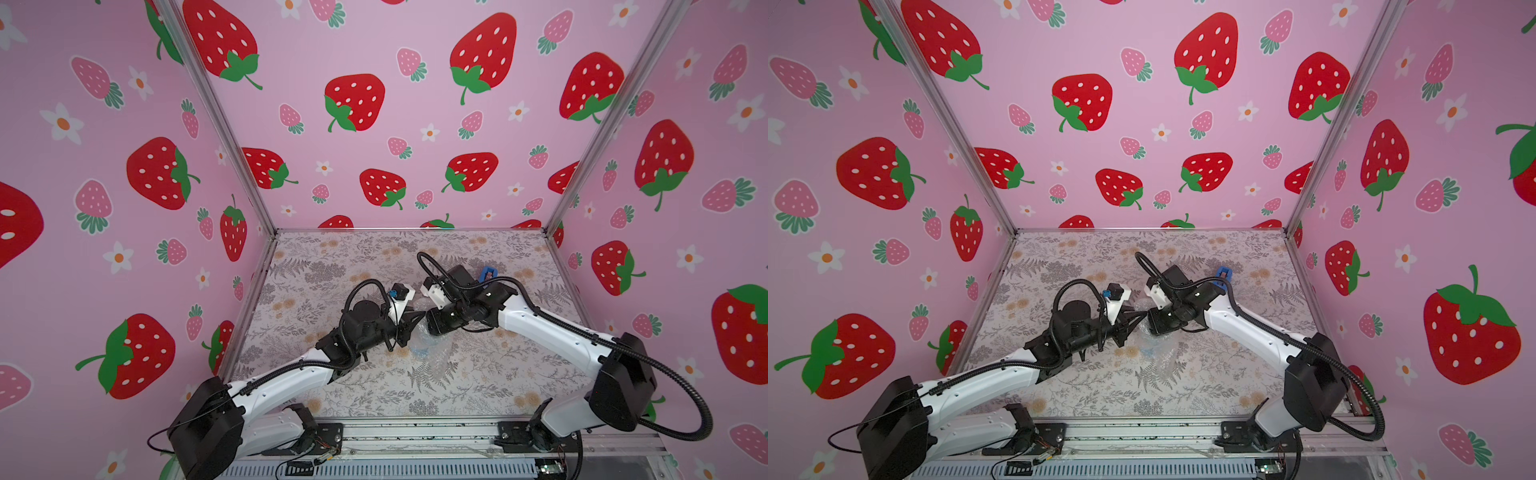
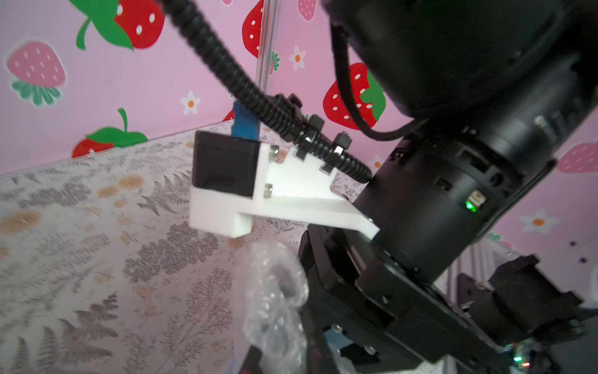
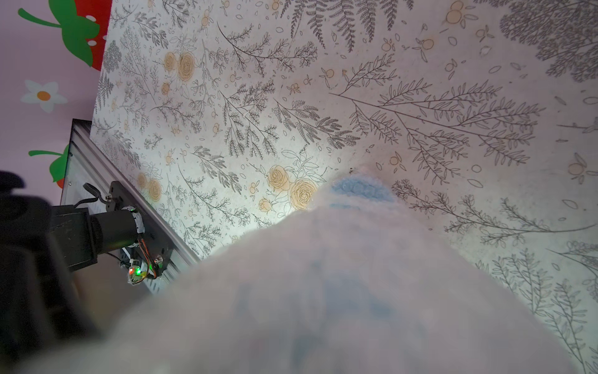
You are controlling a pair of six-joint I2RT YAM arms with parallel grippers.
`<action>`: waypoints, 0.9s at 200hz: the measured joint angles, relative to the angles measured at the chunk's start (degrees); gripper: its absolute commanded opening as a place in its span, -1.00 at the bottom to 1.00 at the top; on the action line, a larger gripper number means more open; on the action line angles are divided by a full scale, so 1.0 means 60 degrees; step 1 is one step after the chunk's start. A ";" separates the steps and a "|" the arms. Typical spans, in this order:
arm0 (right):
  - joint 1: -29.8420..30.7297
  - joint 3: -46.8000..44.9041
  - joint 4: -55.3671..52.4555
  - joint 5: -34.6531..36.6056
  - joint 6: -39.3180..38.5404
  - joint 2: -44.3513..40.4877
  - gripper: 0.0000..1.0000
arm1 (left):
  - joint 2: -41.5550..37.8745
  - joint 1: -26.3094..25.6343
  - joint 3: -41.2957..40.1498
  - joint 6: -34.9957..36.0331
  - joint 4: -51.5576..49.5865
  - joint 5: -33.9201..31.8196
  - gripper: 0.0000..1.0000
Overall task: Wrap wine glasses in bubble wrap
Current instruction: Wrap the wine glass in bubble wrap.
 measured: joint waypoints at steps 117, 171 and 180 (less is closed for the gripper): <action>-0.1596 -0.0882 -0.1009 -0.0193 -0.0113 -0.2685 -0.45 | -0.0506 0.0415 -0.0073 0.0856 -0.1891 -0.0087 -0.86; -0.1326 -0.1381 -0.0007 -0.0565 0.0204 -0.1373 -0.46 | -0.0022 0.0412 0.1217 0.1512 -0.3628 0.0565 -0.98; -0.1264 -0.1370 0.0117 -0.0586 0.0255 -0.1282 -0.46 | 0.0109 0.0397 0.1417 0.1563 -0.3825 0.0729 -1.00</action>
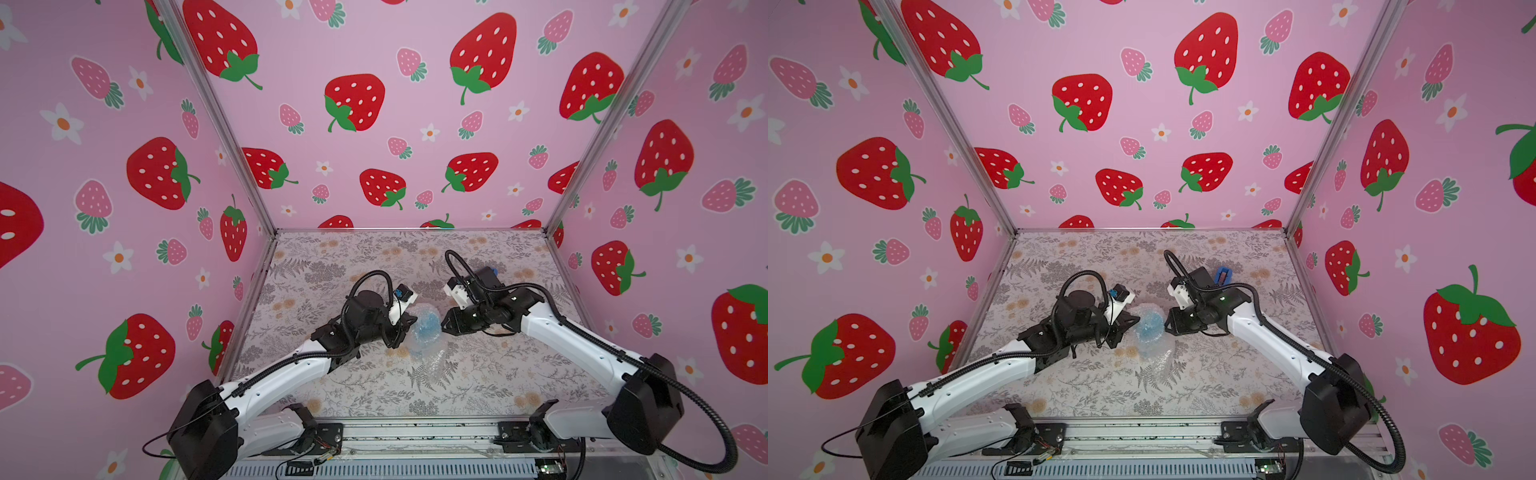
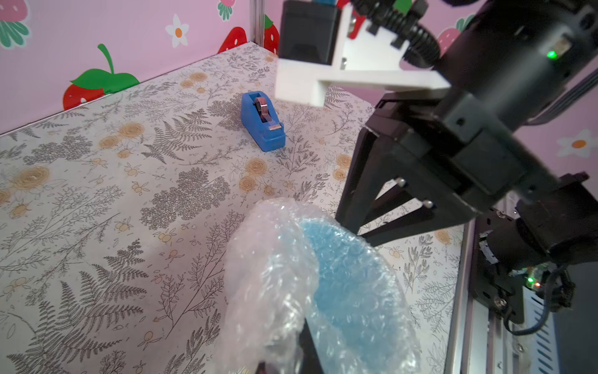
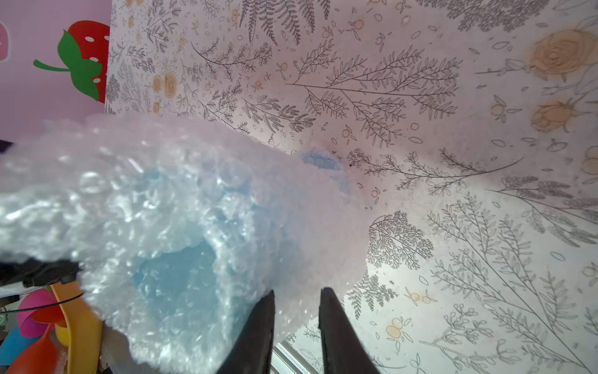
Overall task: Wrap wine glasses in bubble wrap
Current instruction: Wrap the wine glass in bubble wrap.
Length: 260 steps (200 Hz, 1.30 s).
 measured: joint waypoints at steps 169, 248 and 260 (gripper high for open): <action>0.0291 0.1974 0.0226 -0.0255 0.0015 0.0120 -0.45 | 0.1195 0.0124 0.0565 -0.0036 -0.0040 0.1122 -0.98; 0.0914 0.1993 0.0692 -0.0514 -0.0004 0.1486 -0.49 | 0.0335 0.0743 -0.0226 -0.0951 0.0262 0.2149 -0.06; 0.0984 0.1993 0.0667 -0.0506 -0.0051 0.1585 -0.49 | -0.0087 0.0860 -0.0532 -0.1279 0.0317 0.2262 0.03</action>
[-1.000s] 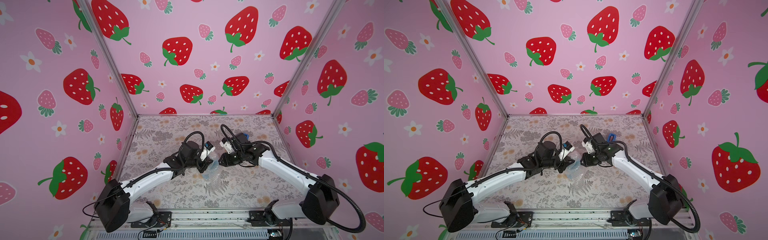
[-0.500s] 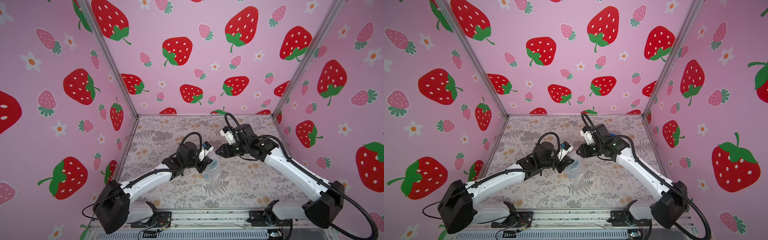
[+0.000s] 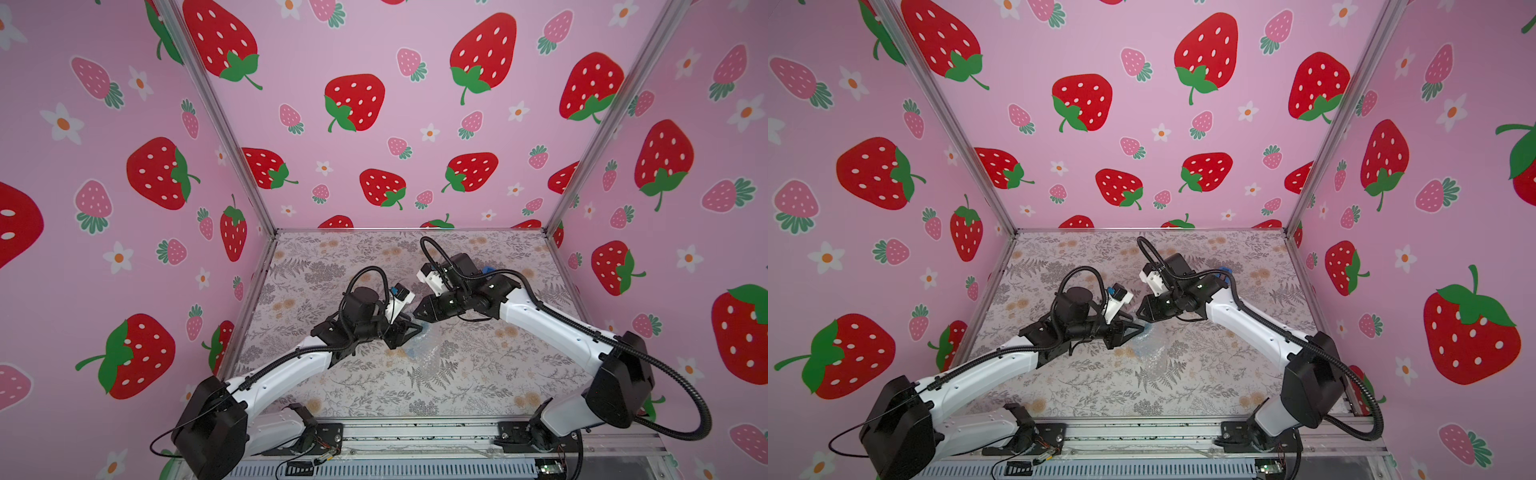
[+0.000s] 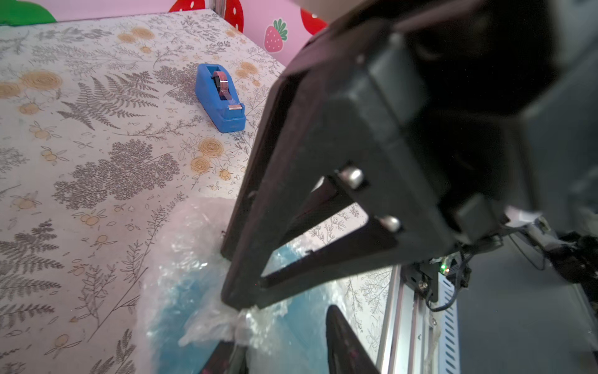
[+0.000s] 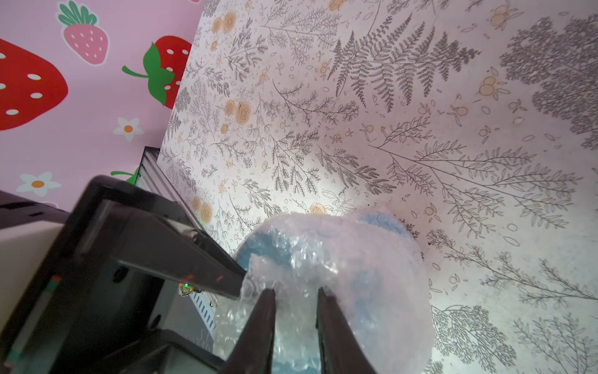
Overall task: Wrap wine glasses in bubble wrap
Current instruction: Wrap the wine glass in bubble wrap.
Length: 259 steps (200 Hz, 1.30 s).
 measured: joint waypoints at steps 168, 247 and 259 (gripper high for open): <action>0.1169 0.1770 -0.2597 0.2386 -0.0863 0.2084 -0.56 | -0.1126 0.1031 -0.1523 -0.2106 0.0696 -0.0022 -0.09; 0.1239 0.3402 -0.4473 0.2743 -0.0976 0.2386 -0.54 | -0.1213 0.1031 -0.1523 -0.2065 0.0783 -0.0138 0.01; 0.1239 0.3803 -0.4776 0.2798 -0.1042 0.2441 -0.54 | -0.1213 0.1031 -0.1523 -0.2069 0.0783 -0.0182 0.00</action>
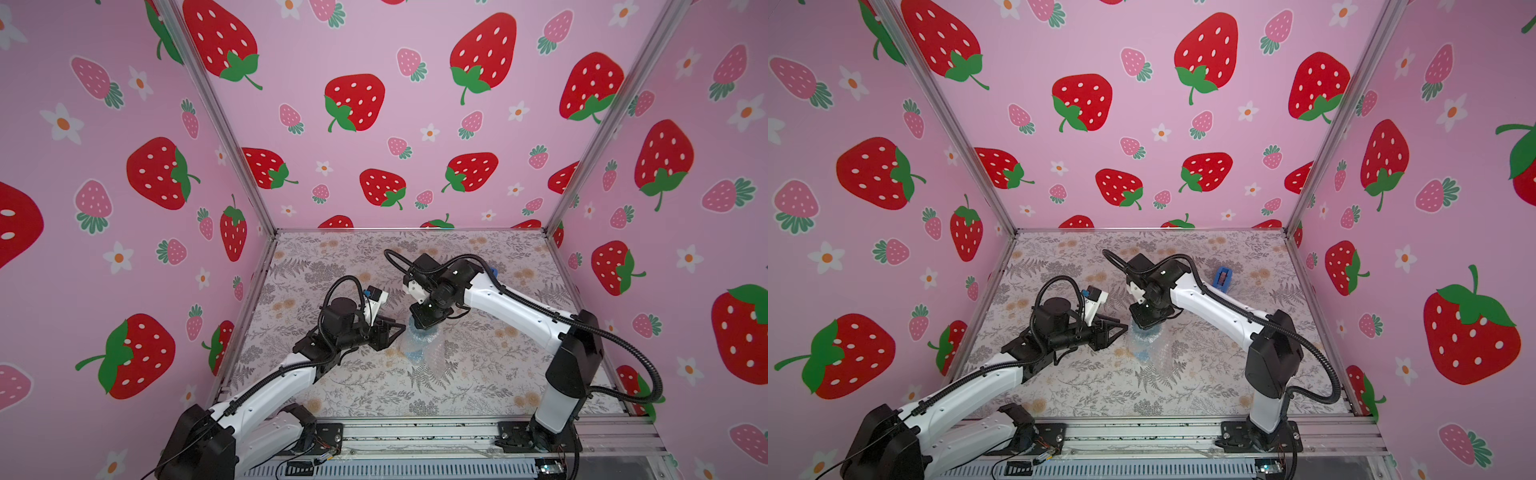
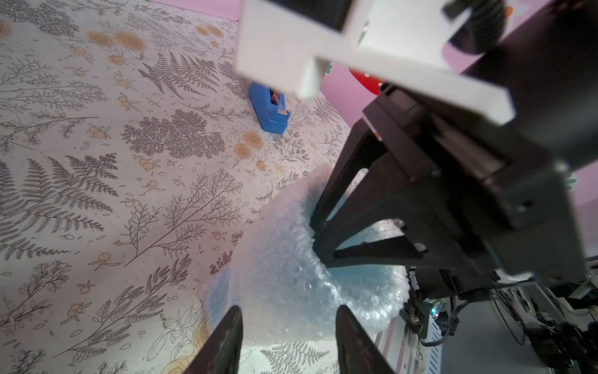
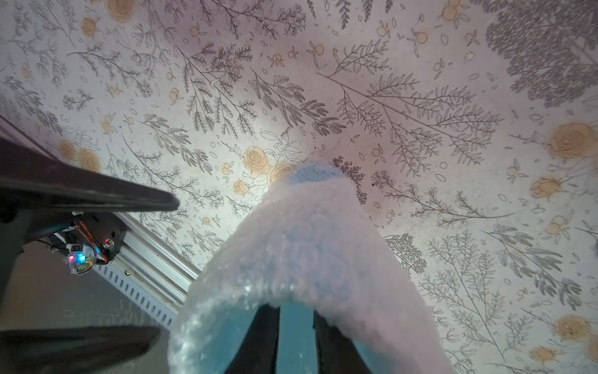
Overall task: Wrap wine glasses in bubble wrap
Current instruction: Wrap the wine glass in bubble wrap, then reset both arms
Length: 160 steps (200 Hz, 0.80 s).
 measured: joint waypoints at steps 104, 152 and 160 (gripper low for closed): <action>-0.0674 0.1366 -0.0958 0.0386 -0.0543 -0.0594 -0.46 | -0.0929 0.0299 0.0382 0.0076 -0.0663 -0.1129 0.13; -0.2463 -0.0215 0.0193 0.0565 -0.0652 -0.2798 -0.30 | -0.1027 0.0459 0.1472 0.0364 -0.1166 -0.1749 0.25; -0.2841 -0.0856 0.0601 0.0696 -0.0656 -0.3315 -0.14 | -0.1049 0.0557 0.1548 0.0386 -0.1202 -0.2120 0.28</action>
